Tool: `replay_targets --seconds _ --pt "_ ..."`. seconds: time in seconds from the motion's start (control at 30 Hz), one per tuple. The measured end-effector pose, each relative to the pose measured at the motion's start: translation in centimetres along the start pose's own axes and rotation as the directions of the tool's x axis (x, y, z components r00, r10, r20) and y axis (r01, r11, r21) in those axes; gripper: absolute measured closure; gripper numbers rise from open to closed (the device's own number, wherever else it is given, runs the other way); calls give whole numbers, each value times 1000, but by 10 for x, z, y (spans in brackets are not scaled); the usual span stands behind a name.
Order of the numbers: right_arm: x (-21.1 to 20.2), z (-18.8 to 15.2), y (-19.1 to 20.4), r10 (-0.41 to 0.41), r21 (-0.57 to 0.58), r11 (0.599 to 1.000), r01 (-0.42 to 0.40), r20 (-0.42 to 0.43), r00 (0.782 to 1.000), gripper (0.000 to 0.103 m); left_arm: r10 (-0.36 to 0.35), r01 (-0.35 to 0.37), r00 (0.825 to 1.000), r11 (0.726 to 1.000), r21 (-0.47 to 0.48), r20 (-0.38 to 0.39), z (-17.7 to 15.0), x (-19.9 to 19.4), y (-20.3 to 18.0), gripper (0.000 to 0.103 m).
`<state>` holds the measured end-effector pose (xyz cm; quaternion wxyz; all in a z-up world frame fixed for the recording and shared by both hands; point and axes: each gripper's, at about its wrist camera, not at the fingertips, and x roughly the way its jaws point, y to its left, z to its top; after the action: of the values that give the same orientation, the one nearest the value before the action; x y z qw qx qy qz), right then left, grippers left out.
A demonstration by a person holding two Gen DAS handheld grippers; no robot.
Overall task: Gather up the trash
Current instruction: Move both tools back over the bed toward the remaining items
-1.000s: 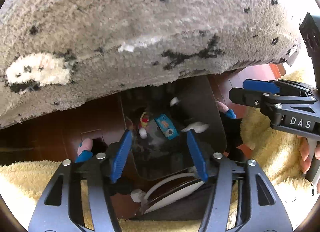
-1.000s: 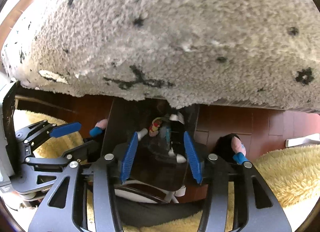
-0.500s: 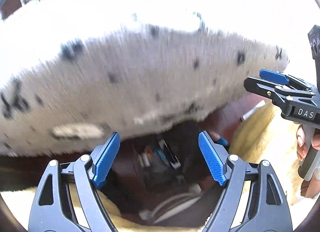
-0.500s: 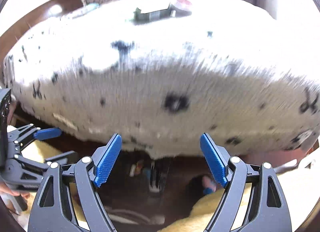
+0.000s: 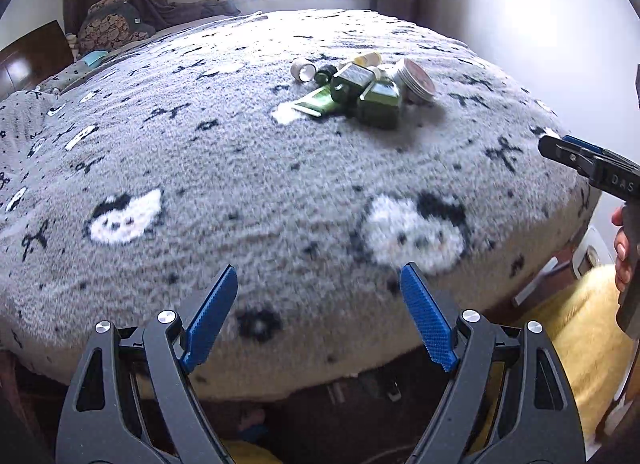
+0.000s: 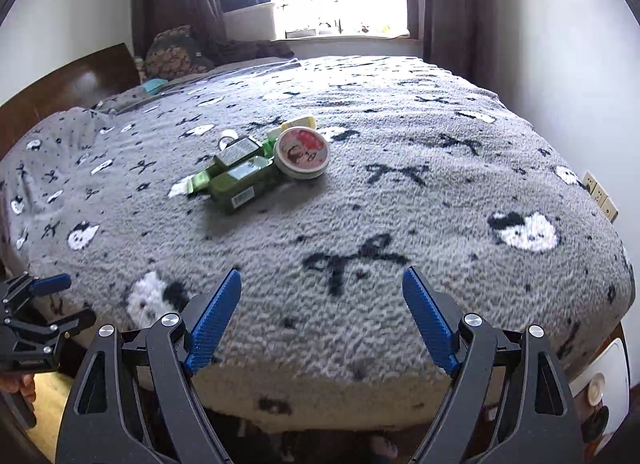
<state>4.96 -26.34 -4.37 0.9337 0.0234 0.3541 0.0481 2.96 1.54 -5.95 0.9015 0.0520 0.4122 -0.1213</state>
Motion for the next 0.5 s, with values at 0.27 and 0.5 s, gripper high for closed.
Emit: replay_targets --seconds 0.27,0.5 --pt "66 63 3 14 30 999 -14 -12 1000 9 -2 2 1000 1000 25 12 50 36 -10 24" --pt "132 101 8 66 82 995 -59 -88 994 8 -27 26 999 998 54 23 83 62 -23 24"
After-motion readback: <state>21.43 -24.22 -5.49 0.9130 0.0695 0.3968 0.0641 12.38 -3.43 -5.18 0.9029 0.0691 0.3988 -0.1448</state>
